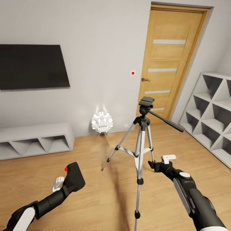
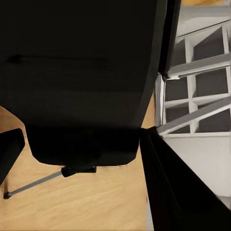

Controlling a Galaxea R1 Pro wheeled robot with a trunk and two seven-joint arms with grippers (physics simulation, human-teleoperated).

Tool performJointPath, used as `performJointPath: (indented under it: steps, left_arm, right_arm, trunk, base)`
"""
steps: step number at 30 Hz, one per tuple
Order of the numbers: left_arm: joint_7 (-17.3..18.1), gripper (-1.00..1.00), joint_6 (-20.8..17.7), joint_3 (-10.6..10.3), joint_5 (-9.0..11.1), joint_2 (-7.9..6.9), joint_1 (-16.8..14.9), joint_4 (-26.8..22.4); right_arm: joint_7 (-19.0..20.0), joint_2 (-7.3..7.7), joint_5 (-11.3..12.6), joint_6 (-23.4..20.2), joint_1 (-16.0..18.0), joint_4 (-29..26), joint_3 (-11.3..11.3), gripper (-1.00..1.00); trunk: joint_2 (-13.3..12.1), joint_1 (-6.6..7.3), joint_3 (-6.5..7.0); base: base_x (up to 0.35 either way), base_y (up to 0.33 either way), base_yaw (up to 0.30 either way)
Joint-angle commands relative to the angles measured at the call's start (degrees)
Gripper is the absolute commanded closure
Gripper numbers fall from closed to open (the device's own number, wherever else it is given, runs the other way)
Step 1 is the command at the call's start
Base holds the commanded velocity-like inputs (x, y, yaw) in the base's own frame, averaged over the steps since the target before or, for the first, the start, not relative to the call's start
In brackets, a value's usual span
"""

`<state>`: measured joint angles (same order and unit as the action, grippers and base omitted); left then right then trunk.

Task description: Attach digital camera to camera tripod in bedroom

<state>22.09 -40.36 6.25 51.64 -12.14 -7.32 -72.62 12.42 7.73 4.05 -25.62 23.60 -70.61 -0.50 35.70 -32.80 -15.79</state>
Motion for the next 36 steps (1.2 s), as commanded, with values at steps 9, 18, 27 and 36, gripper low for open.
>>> performJointPath:
  steps: [9, 18, 27, 36]
  left_arm:
    - [0.13, 1.0, -0.42, 0.08, -0.1, 0.01, -0.06, 0.02]
    - [0.13, 1.0, -0.42, 0.05, -0.09, 0.09, -0.06, 0.02]
    - [0.17, 1.0, -0.42, 0.0, 0.08, 0.09, -0.06, 0.02]
    - [0.16, 1.0, -0.42, -0.06, 0.0, 0.1, -0.06, 0.02]
  right_arm:
    - [-2.7, -1.3, 0.54, -5.01, -1.62, -8.87, -0.24, -1.0]
    - [-3.48, -2.67, 0.63, -5.3, -1.36, -10.77, 0.19, -1.0]
    - [-11.07, -8.91, 0.44, -4.69, 0.94, -9.46, 0.13, -1.0]
    - [-11.7, -9.44, 0.69, -4.41, 7.49, -1.16, 0.04, -1.0]
  trunk:
    - [0.07, -0.02, -0.08]
    - [0.07, -0.02, -0.08]
    - [0.07, -0.02, -0.08]
    - [0.07, -0.02, -0.08]
  base:
    - [0.0, 0.0, 0.116]
    - [0.0, 0.0, 0.005]
    - [0.0, 0.0, 0.088]
    - [0.0, 0.0, 0.01]
